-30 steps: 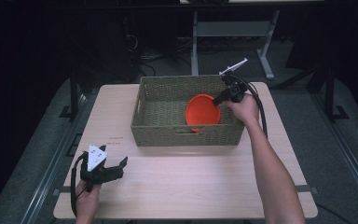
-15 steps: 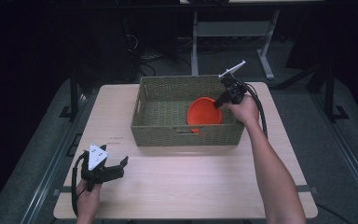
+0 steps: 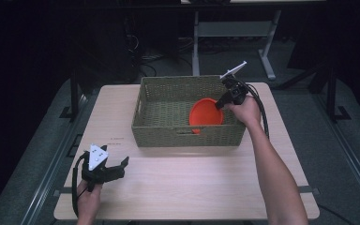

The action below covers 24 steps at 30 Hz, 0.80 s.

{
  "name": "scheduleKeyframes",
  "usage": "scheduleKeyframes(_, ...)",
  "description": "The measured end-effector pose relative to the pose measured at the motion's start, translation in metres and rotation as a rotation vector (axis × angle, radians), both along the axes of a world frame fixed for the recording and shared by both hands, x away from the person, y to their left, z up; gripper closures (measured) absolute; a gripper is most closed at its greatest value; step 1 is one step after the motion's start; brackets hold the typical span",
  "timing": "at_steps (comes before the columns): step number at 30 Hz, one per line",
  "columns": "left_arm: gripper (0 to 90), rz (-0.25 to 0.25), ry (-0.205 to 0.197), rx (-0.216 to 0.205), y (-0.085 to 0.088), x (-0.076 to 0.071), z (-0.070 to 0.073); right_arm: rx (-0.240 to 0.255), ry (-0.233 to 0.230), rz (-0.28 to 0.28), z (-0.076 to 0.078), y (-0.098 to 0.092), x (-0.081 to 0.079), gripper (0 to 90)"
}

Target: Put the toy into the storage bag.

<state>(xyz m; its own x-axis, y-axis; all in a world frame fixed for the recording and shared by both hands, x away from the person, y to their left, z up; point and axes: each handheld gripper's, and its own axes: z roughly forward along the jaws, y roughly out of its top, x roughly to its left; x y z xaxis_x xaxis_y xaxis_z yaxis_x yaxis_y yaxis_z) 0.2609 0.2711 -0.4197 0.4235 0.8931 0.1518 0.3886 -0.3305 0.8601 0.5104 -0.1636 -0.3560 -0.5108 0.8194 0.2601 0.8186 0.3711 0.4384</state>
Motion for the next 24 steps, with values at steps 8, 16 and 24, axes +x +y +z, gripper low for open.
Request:
scheduleKeyframes(8,12.7,0.0,0.001,0.001,0.001,-0.001,0.0,-0.015,0.007,0.0,-0.002,0.0,0.001,71.7)
scheduleKeyframes(16,12.8,-0.007,-0.001,0.003,-0.002,-0.001,0.0,-0.009,-0.006,-0.006,0.003,-0.004,-0.003,68.9)
scheduleKeyframes(24,12.8,-0.004,0.0,0.008,0.0,-0.002,0.0,0.05,0.004,-0.009,0.002,-0.014,-0.007,69.5)
